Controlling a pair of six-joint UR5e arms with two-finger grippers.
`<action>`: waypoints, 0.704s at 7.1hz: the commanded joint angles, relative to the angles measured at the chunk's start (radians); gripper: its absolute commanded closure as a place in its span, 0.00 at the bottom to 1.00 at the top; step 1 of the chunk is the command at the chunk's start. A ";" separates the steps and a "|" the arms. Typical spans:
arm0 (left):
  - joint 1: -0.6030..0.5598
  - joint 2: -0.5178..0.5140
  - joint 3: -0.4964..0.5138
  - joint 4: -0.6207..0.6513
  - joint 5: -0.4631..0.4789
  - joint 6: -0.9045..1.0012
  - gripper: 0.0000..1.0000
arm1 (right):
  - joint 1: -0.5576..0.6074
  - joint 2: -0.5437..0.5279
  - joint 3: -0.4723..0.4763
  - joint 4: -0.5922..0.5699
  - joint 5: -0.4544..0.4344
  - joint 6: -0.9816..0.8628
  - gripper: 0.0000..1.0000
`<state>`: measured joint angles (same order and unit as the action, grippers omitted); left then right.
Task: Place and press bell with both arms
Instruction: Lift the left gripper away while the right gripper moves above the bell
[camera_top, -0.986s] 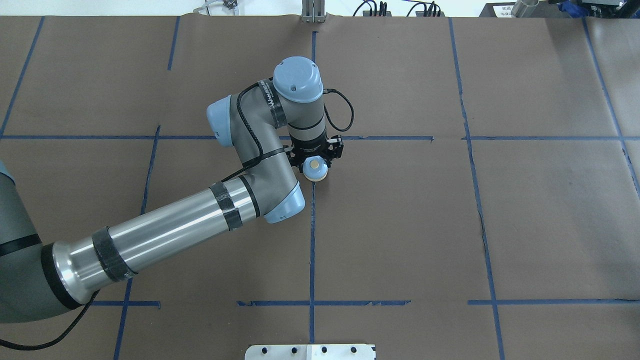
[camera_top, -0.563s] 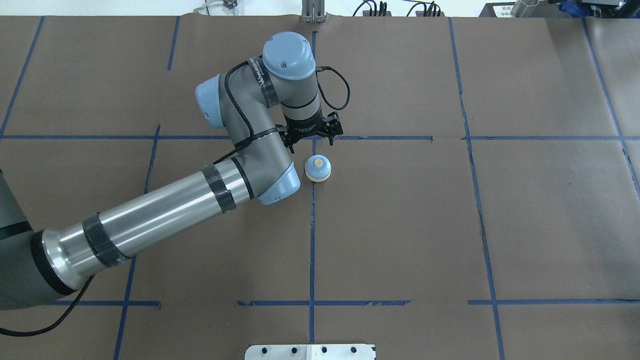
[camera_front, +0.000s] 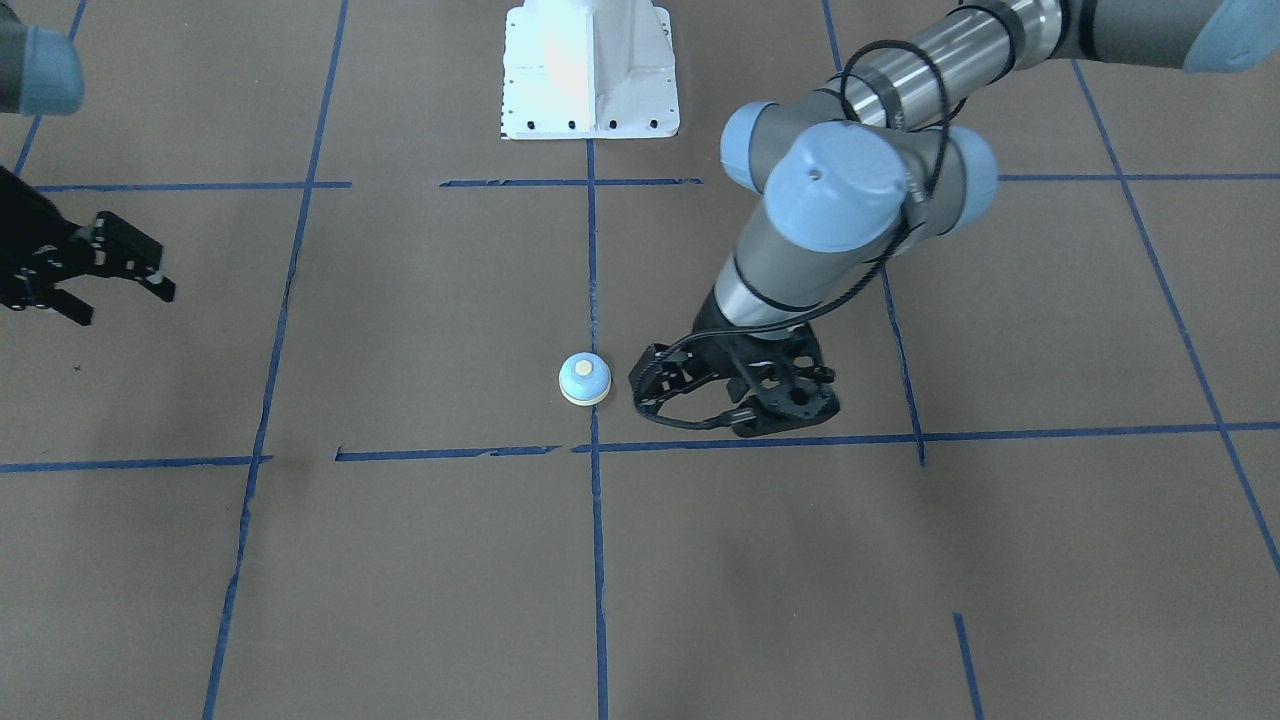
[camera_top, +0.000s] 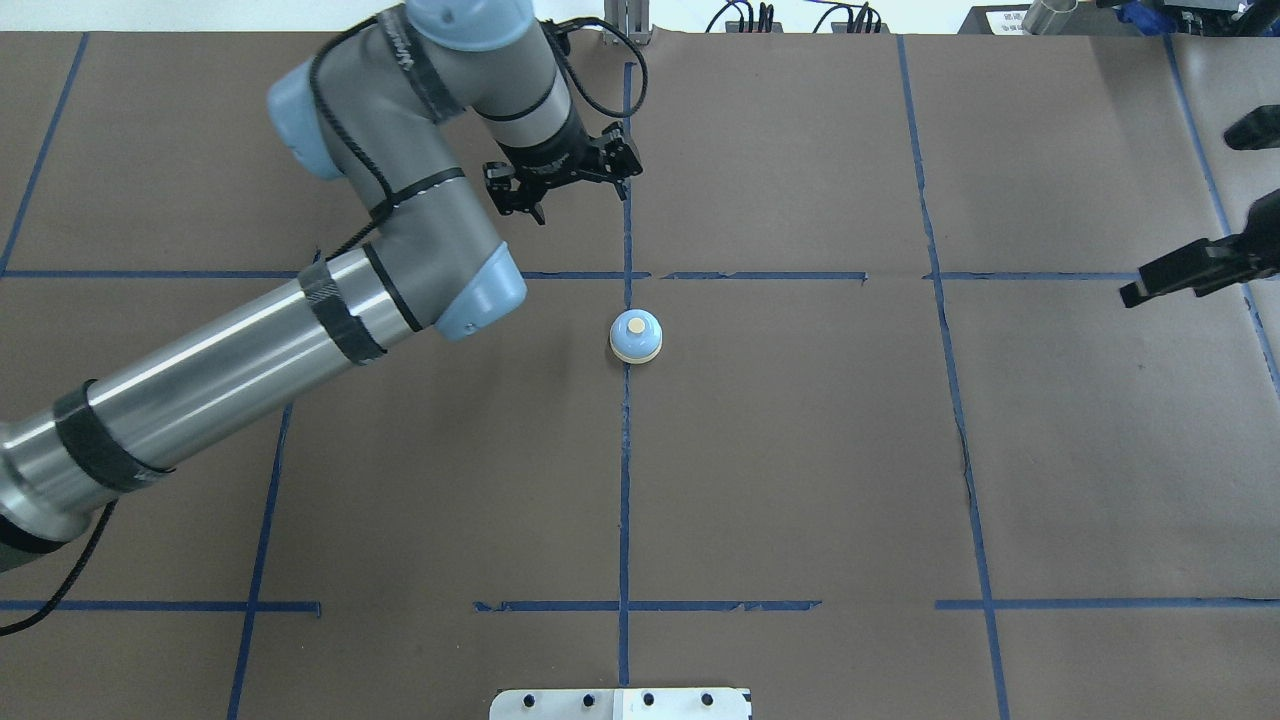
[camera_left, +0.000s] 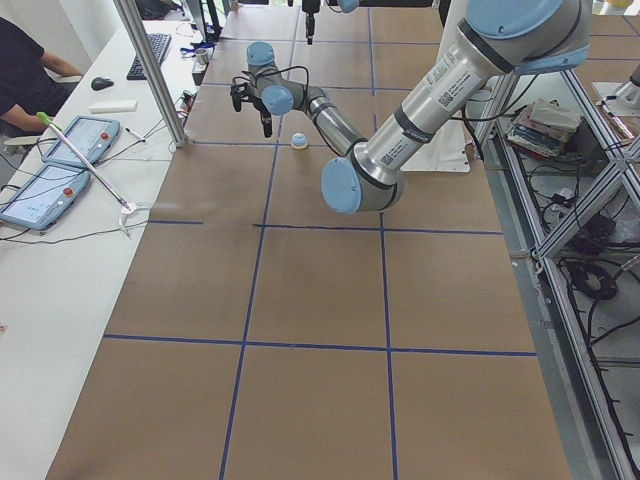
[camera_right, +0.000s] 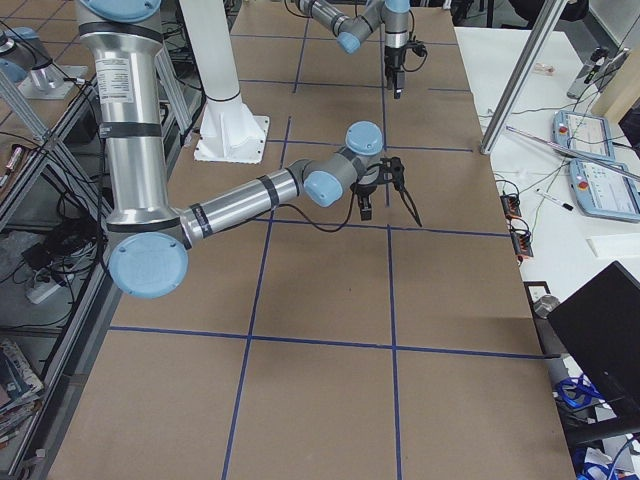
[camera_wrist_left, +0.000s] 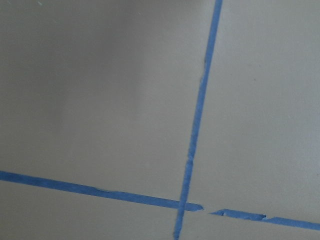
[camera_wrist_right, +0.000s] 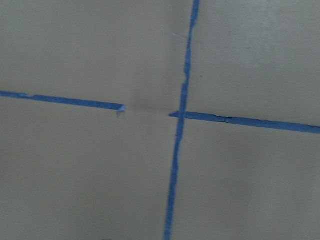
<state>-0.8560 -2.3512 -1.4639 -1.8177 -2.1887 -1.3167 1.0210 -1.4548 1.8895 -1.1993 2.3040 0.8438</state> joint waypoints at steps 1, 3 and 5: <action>-0.086 0.186 -0.192 0.000 -0.086 0.062 0.00 | -0.198 0.181 0.000 0.024 -0.149 0.361 0.00; -0.135 0.265 -0.260 0.001 -0.101 0.077 0.00 | -0.396 0.343 -0.012 -0.105 -0.373 0.564 0.10; -0.159 0.353 -0.324 0.002 -0.100 0.125 0.00 | -0.443 0.552 -0.114 -0.337 -0.431 0.668 0.70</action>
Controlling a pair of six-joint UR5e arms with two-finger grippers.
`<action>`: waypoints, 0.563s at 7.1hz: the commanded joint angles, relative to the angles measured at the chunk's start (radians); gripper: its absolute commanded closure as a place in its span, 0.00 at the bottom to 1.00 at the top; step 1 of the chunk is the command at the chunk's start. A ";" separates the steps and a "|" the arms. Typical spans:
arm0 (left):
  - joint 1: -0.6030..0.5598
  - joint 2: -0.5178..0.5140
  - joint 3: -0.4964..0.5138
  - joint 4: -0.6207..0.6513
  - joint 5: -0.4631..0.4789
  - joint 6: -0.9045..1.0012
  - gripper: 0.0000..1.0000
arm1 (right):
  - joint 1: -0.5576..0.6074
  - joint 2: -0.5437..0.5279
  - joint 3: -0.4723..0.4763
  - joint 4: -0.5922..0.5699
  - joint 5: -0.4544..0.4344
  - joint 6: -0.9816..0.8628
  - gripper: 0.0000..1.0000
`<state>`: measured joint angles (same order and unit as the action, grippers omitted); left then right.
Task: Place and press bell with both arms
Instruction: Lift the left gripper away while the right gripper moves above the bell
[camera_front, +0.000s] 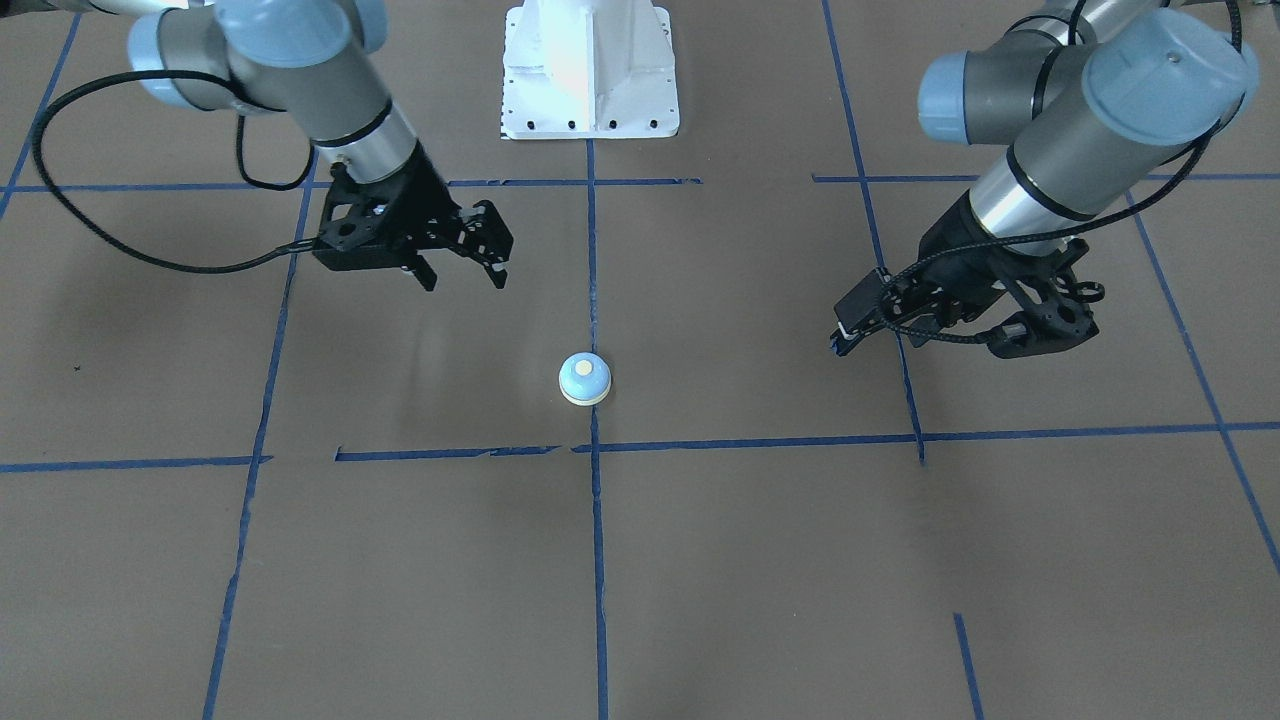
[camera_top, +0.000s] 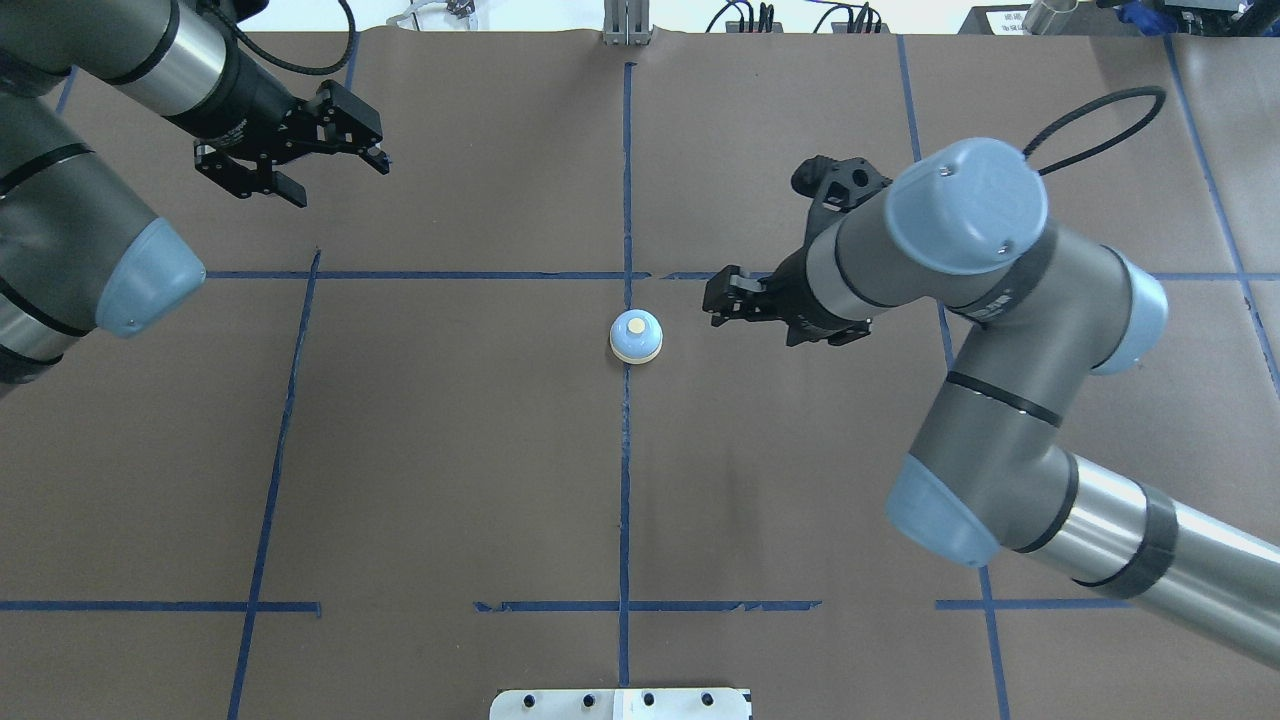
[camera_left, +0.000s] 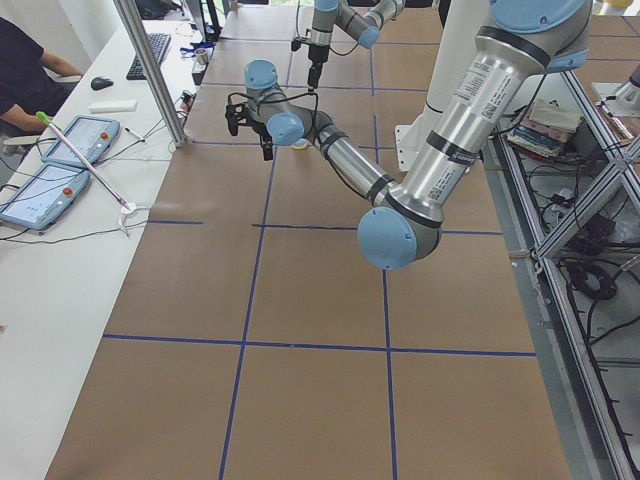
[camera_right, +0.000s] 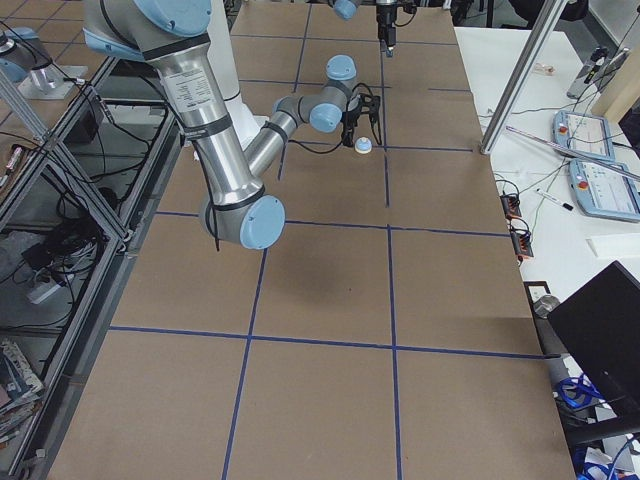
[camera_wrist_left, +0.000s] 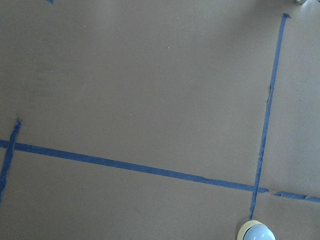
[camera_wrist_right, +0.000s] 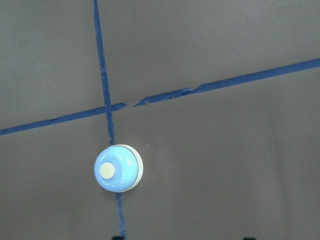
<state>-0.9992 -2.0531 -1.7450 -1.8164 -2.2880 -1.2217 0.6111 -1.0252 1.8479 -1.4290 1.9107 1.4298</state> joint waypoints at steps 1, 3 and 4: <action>-0.019 0.092 -0.068 0.000 -0.001 0.056 0.00 | -0.039 0.229 -0.213 -0.108 -0.038 0.109 0.95; -0.015 0.097 -0.070 0.002 0.010 0.054 0.00 | -0.044 0.306 -0.337 -0.110 -0.035 0.107 1.00; -0.015 0.097 -0.073 0.002 0.008 0.054 0.00 | -0.044 0.345 -0.399 -0.108 -0.036 0.107 1.00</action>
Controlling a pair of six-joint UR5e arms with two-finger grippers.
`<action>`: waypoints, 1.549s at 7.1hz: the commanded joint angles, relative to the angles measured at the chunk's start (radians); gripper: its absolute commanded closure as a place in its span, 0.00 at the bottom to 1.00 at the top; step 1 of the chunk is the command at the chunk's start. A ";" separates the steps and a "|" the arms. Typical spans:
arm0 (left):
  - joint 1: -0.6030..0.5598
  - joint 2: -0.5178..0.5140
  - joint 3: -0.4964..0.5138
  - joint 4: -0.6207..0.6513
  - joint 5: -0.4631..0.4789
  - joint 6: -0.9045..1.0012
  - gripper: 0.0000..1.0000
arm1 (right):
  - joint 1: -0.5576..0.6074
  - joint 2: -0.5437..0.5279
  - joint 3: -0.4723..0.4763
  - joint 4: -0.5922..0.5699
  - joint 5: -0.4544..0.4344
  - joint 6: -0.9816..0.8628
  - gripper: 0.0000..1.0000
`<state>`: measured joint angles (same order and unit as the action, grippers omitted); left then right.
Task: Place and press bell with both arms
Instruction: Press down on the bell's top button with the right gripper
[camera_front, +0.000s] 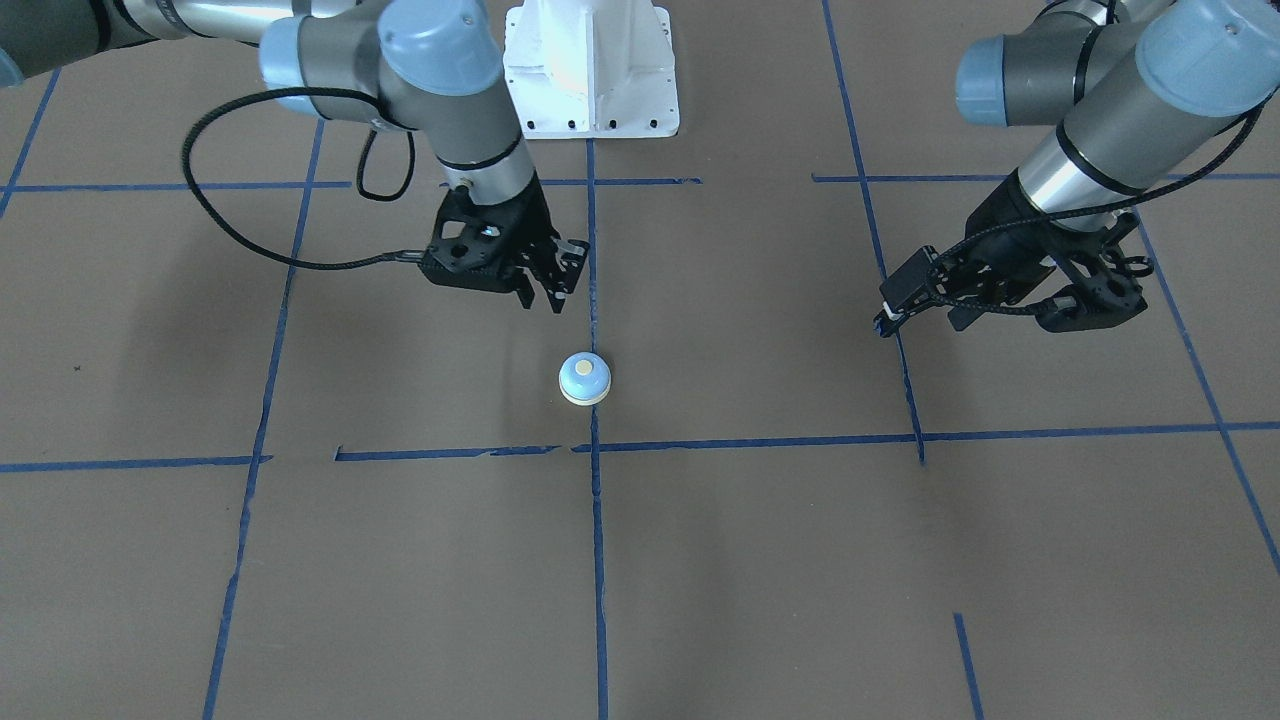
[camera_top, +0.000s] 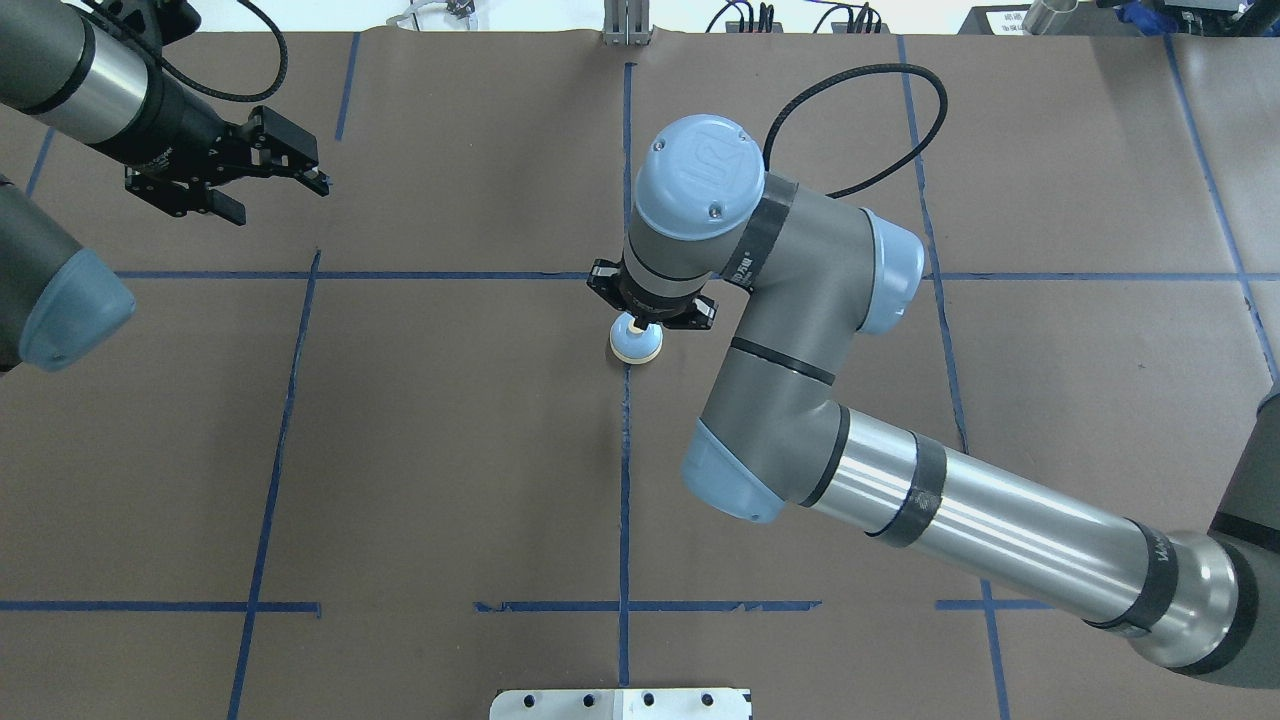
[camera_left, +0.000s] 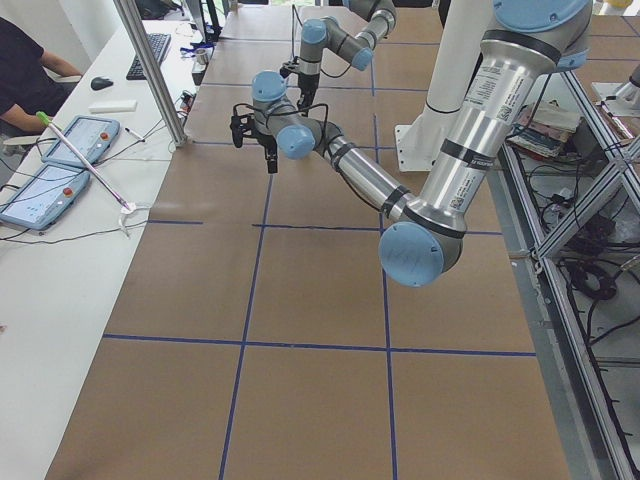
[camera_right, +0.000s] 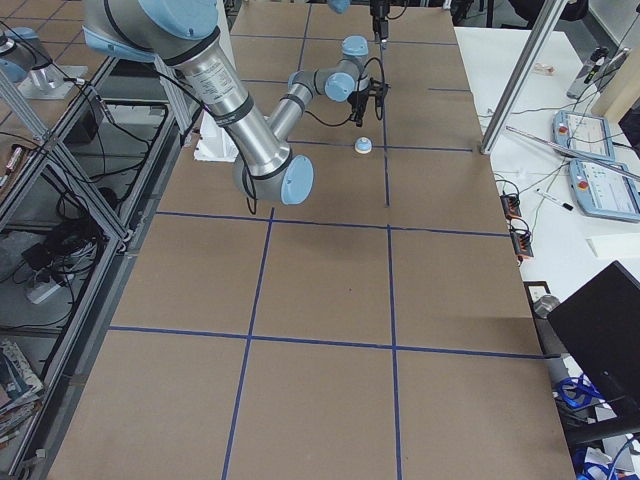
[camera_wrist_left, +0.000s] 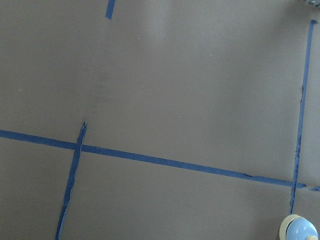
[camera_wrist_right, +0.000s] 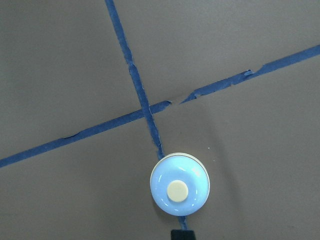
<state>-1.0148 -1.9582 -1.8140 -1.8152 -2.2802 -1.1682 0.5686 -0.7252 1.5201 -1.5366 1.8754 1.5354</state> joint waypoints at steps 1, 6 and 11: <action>0.001 0.002 -0.005 0.000 0.002 -0.001 0.00 | -0.001 0.094 -0.153 0.001 -0.001 0.002 1.00; -0.001 0.007 -0.021 0.000 0.007 -0.002 0.00 | -0.012 0.086 -0.201 0.009 -0.002 -0.014 1.00; -0.001 0.038 -0.071 0.008 0.007 -0.007 0.00 | -0.024 0.075 -0.218 0.009 -0.004 -0.015 1.00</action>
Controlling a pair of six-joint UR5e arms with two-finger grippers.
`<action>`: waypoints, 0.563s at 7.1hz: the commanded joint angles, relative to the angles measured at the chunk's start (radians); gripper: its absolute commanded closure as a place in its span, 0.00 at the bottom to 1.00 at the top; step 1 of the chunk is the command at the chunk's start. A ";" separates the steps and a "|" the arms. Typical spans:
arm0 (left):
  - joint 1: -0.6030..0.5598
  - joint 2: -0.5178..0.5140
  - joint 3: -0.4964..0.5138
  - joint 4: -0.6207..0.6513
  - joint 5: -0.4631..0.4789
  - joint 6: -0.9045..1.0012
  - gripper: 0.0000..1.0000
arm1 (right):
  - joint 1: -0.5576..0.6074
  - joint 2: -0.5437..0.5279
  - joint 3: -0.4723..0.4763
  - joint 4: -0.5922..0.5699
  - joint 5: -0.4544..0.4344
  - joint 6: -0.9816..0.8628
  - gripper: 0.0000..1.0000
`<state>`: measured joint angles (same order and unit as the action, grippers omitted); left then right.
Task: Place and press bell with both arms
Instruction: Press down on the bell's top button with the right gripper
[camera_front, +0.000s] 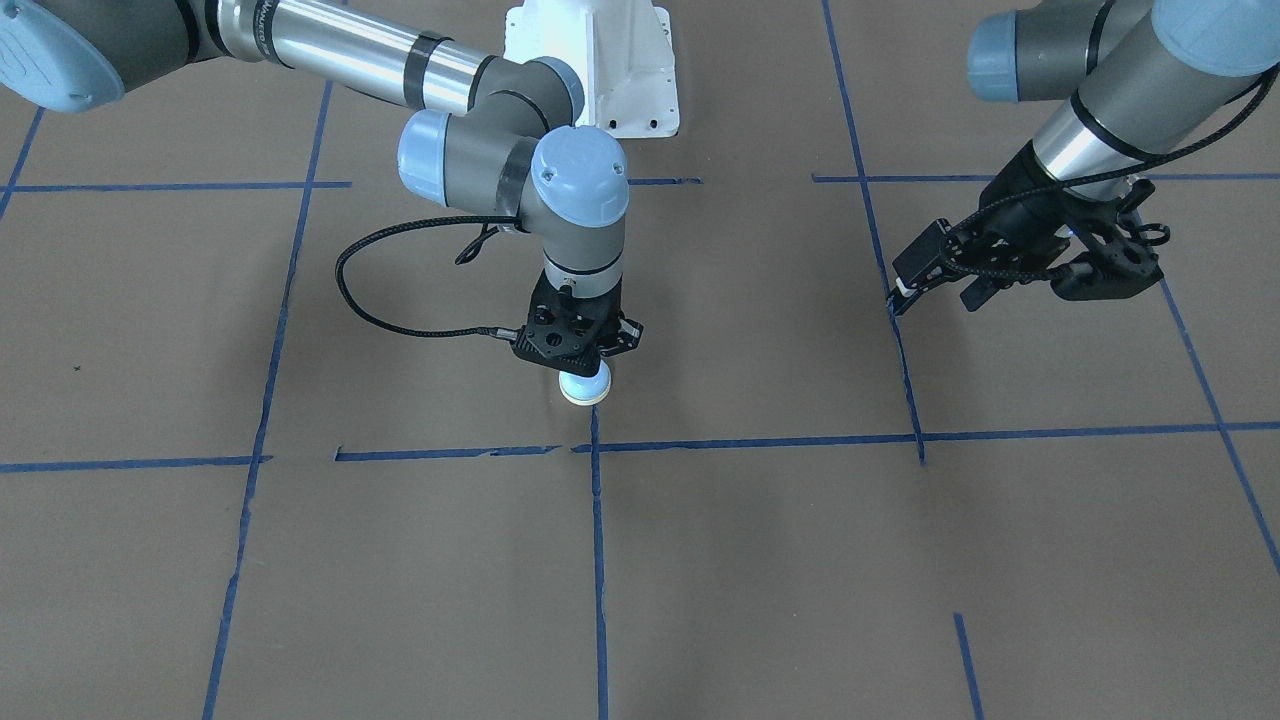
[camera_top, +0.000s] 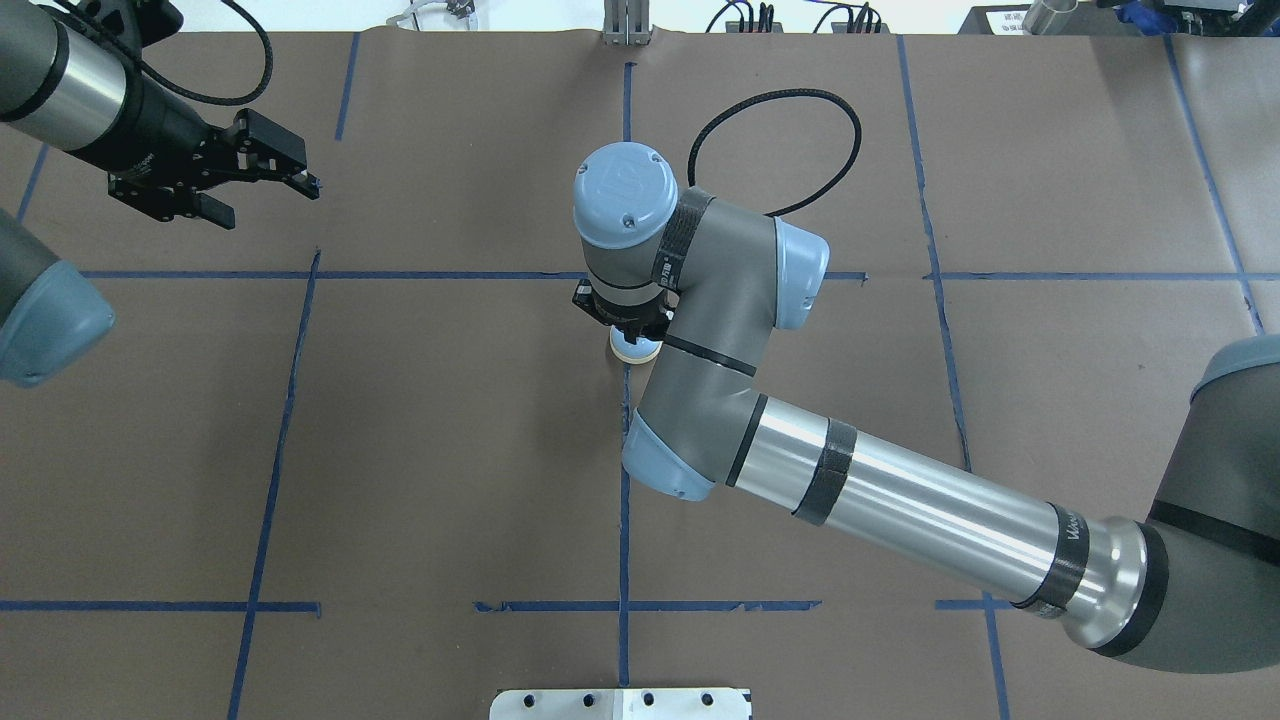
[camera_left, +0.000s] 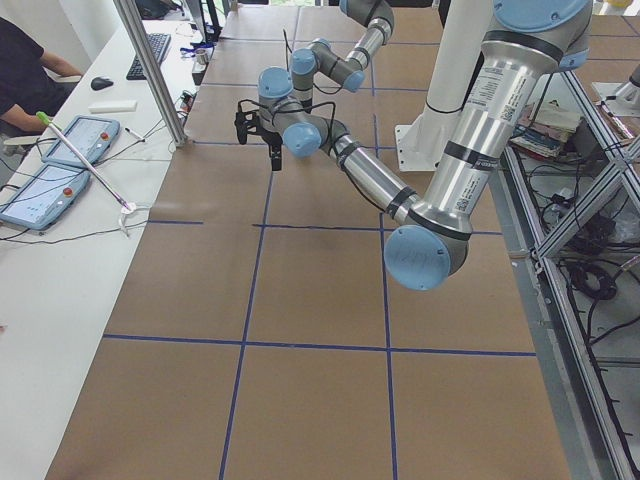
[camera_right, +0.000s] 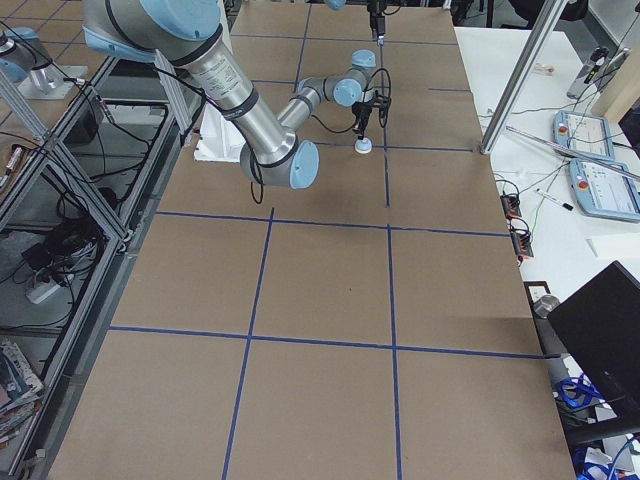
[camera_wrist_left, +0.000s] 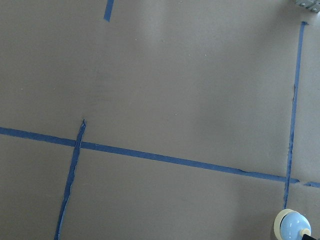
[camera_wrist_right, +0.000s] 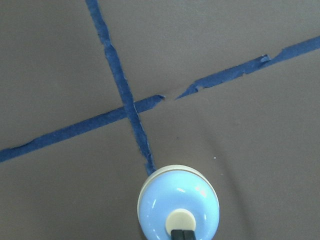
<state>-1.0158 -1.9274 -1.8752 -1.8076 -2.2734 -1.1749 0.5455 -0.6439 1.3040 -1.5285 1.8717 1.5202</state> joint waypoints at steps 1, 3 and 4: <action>0.002 0.008 -0.010 0.001 0.000 0.000 0.00 | -0.001 -0.008 -0.002 0.001 -0.003 -0.002 1.00; 0.005 0.007 -0.009 0.001 0.000 0.000 0.00 | 0.014 -0.003 0.029 -0.002 0.003 -0.003 1.00; 0.006 0.008 -0.007 0.002 0.000 0.000 0.00 | 0.045 -0.070 0.134 -0.005 0.017 -0.003 1.00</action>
<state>-1.0112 -1.9198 -1.8836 -1.8066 -2.2733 -1.1750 0.5623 -0.6651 1.3492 -1.5308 1.8760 1.5177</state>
